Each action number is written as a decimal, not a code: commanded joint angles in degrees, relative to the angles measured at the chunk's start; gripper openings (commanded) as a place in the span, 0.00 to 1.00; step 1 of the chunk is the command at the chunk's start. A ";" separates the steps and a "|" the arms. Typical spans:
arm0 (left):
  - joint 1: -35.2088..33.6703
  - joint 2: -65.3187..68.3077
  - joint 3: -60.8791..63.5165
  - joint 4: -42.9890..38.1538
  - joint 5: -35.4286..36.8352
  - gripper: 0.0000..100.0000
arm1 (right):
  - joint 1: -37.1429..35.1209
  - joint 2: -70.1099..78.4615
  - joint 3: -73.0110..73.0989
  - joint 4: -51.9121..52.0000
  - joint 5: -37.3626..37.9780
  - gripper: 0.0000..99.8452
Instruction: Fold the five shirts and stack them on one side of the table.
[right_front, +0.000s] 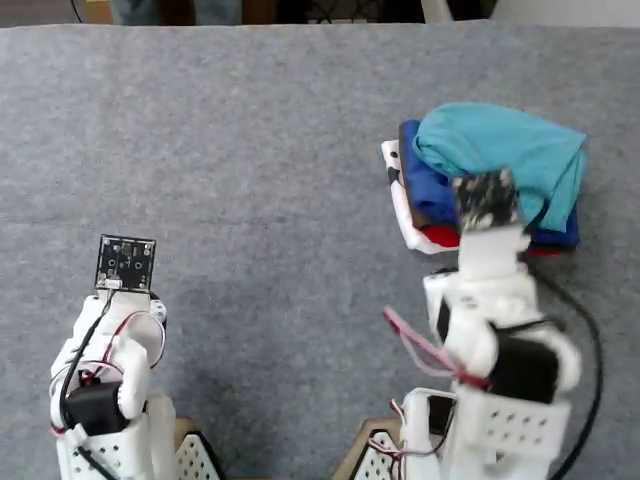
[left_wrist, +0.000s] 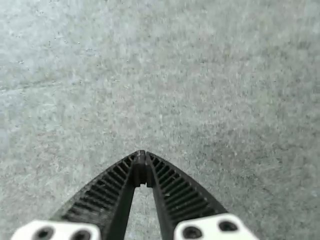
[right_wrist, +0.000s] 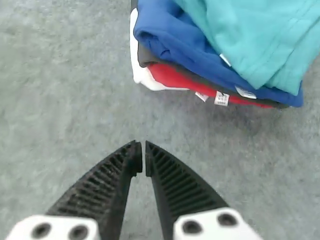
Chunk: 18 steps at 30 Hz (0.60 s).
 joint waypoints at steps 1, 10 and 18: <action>0.31 0.79 2.68 0.18 -0.62 0.03 | -0.70 -12.26 17.01 -9.23 0.35 0.02; -0.04 0.79 8.66 -3.25 -0.70 0.03 | -0.79 -36.70 40.13 -8.09 0.26 0.02; 0.22 0.79 13.67 -3.34 -0.62 0.03 | -0.44 -35.82 46.90 -9.23 -4.40 0.02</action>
